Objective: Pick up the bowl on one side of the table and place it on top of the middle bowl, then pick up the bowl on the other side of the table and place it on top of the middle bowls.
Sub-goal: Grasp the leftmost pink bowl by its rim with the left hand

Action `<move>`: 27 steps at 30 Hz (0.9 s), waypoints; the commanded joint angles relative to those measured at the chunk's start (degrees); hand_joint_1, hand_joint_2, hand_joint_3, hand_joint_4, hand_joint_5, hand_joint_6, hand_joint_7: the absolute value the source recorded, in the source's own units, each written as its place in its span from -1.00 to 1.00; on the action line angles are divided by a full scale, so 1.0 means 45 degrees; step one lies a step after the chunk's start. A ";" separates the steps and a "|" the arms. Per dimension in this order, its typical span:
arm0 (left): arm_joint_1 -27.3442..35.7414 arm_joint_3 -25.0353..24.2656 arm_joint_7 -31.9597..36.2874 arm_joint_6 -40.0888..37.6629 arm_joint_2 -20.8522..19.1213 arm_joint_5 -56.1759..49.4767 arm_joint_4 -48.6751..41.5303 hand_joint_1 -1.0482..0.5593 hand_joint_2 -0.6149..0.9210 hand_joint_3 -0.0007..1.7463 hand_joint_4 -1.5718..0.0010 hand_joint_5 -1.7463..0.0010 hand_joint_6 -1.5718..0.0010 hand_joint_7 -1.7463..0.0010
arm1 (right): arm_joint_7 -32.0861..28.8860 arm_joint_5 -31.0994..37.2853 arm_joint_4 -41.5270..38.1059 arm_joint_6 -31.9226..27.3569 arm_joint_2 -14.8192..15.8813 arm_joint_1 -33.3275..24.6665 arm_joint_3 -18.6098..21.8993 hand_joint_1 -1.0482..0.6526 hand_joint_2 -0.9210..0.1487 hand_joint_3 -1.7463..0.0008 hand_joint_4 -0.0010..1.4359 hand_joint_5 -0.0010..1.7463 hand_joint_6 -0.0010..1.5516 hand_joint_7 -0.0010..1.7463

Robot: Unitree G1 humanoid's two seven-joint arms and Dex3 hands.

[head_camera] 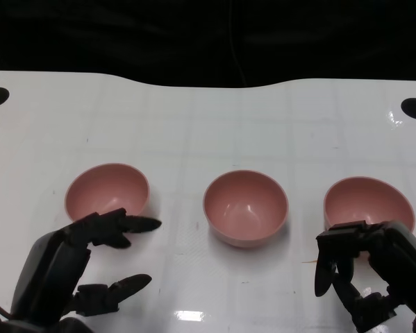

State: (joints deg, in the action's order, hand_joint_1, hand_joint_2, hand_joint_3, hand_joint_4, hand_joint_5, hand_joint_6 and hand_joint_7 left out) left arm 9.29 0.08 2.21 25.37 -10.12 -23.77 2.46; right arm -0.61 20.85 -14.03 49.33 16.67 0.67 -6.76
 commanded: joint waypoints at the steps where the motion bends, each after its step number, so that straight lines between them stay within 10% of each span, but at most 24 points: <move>1: 0.0294 -0.0005 0.0352 -0.1566 0.0016 -0.1304 0.1248 -0.13 0.98 -0.96 0.61 0.07 0.30 0.93 | -0.0024 -0.0105 0.0123 0.0022 0.0101 -0.0027 0.0083 0.51 0.70 -0.99 0.41 0.96 0.24 0.54; 14: -0.0627 0.1451 -0.2030 -0.7543 -0.0537 -0.6893 0.4092 -0.34 1.00 -0.96 0.88 0.42 0.69 1.00 | 0.0146 -0.0167 0.0519 -0.0337 0.0104 -0.0202 0.0039 0.47 0.71 -1.00 0.37 1.00 0.22 0.57; 27: -0.3236 0.3651 -0.2713 -0.9914 -0.0624 -0.9617 0.0921 -0.40 1.00 -0.88 0.68 0.49 0.57 0.97 | 0.0184 -0.0221 0.0690 -0.0364 0.0090 -0.0248 0.0050 0.48 0.71 -1.00 0.37 0.99 0.22 0.56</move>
State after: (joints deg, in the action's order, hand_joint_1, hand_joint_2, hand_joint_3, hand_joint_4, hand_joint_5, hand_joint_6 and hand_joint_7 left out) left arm -4.26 16.05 -10.36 -18.54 -11.82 -66.33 8.06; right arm 0.04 20.67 -11.51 47.82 16.64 -0.25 -6.84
